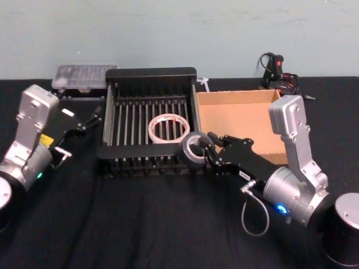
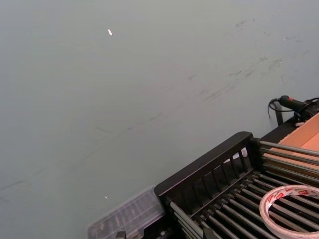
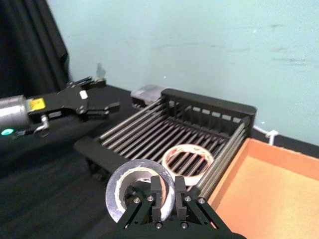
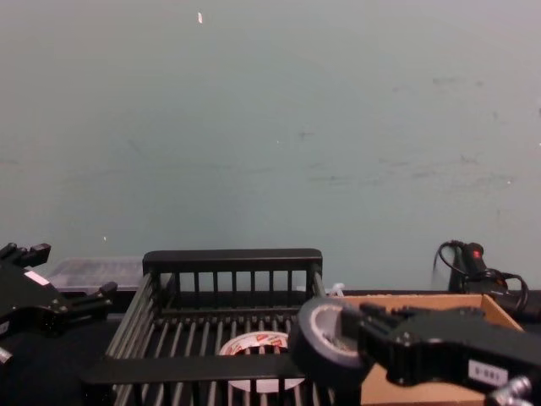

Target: Pick up the white tape and place it into the black box , Pick up the silver tape and place it into the brown box.

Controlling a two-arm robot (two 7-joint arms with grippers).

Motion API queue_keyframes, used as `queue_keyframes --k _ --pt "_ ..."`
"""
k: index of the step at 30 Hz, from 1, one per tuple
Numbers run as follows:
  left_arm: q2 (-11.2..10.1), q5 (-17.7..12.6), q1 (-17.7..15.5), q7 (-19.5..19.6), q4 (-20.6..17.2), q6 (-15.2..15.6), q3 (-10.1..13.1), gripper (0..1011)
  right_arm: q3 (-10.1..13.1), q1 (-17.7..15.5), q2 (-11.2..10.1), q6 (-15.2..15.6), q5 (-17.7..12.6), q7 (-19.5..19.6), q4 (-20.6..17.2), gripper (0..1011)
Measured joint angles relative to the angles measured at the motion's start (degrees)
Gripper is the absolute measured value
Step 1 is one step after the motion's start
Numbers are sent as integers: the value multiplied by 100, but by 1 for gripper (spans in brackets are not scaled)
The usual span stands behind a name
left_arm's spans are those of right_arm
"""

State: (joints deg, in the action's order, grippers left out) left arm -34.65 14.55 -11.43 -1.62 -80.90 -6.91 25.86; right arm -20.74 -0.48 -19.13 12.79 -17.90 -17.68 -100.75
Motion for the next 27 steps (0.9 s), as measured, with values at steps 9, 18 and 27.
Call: queue_keyframes --k 9,18,27 --pt "0 0 0 0 0 0 0 1001 98 166 150 -123 0 264 162 171" --pt "0 0 0 0 0 0 0 1001 274 326 414 -263 118 601 441 171" --pt "0 0 0 0 0 0 0 1001 397 476 707 -447 348 874 802 172"
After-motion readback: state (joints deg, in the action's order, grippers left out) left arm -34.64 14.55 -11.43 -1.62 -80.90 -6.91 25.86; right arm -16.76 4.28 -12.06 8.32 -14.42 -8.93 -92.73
